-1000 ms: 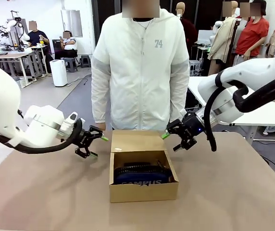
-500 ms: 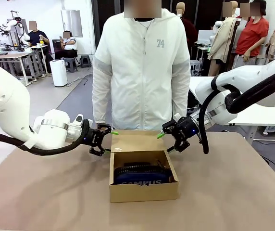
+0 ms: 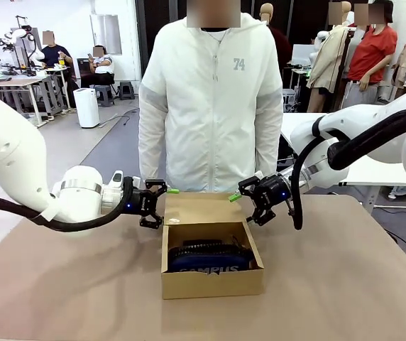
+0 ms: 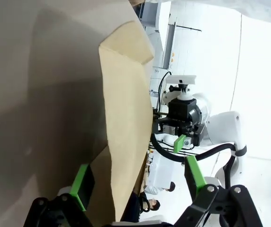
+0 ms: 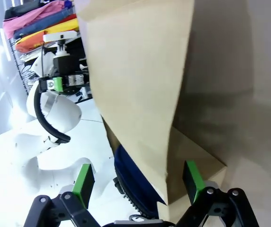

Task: Pack the items into the box.
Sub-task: Close the Mailer Box.

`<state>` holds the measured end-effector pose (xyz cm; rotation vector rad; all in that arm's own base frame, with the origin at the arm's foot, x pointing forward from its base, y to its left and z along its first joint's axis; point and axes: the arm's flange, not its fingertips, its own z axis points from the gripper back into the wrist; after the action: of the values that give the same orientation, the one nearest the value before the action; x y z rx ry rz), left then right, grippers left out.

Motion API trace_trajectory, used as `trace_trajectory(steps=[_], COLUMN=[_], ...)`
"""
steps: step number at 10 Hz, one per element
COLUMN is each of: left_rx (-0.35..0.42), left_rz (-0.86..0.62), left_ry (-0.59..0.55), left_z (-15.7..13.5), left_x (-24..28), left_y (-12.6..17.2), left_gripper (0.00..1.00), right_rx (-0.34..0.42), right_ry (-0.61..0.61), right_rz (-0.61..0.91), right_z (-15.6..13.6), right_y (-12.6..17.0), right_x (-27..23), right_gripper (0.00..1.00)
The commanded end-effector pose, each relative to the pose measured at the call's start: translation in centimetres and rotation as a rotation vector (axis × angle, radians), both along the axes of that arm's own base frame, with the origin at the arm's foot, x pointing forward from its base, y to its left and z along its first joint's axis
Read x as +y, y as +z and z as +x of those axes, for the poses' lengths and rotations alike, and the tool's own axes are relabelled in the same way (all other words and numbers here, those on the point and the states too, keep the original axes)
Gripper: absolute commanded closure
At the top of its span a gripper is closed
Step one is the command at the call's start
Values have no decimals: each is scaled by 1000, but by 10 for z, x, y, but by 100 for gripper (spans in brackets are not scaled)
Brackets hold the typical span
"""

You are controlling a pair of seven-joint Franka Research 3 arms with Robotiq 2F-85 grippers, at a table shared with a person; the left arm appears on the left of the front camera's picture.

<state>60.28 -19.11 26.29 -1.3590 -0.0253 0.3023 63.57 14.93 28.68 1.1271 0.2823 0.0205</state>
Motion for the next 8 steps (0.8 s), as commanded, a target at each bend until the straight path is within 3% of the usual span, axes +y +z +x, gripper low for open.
trace_trajectory(steps=[1, 2, 3, 5, 8], left_rx=[-6, -10, -10, -9, -6], left_rz=[-9, -17, -28, -44, -51], left_ry=[-17, -20, -21, -28, -41], left_z=[-3, -2, -2, -3, -3], left_x=[0, -1, 0, 2, 3], left_y=[-1, 3, 3, 5, 7], left_gripper=[0, 0, 9, 46, 46], right_rx=[0, -1, -15, -23, -42], right_ry=[10, 29, 56, 62, 75], right_rz=[58, 72, 88, 110, 121], right_z=[9, 9, 7, 7, 5], right_y=[1, 1, 1, -1, -2], right_x=[4, 4, 5, 6, 5], right_gripper=[0, 0, 8, 45, 45])
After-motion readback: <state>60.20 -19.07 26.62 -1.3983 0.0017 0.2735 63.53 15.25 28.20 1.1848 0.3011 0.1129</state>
